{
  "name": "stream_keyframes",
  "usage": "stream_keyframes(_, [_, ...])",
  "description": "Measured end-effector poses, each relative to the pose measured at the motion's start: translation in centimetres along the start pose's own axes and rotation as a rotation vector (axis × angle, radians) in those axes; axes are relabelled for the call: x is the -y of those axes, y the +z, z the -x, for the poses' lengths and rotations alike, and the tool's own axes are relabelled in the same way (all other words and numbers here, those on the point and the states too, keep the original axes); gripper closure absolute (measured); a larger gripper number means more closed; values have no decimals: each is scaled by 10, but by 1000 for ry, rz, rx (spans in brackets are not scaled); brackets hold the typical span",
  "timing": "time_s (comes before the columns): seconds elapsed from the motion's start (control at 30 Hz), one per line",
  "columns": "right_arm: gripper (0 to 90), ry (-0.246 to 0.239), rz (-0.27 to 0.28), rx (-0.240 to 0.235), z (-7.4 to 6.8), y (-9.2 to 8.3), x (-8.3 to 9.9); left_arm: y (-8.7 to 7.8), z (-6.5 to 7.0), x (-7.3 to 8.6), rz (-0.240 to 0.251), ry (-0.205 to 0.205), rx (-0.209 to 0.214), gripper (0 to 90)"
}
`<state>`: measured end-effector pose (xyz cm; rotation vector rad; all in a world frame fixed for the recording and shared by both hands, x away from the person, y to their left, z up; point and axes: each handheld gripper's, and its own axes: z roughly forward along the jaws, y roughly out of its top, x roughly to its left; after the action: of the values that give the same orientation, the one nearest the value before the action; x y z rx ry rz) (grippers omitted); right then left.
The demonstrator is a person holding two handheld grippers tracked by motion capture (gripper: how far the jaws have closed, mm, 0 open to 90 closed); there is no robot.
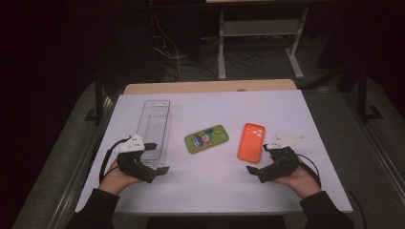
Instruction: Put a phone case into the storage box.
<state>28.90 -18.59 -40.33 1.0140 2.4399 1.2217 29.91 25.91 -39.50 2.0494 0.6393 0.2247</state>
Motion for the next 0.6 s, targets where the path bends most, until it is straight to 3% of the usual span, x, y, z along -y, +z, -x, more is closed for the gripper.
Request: stream_keyframes(0.6, [0,20,1,2,14,11,-21,-2,-1,0,5,-13,-3,0])
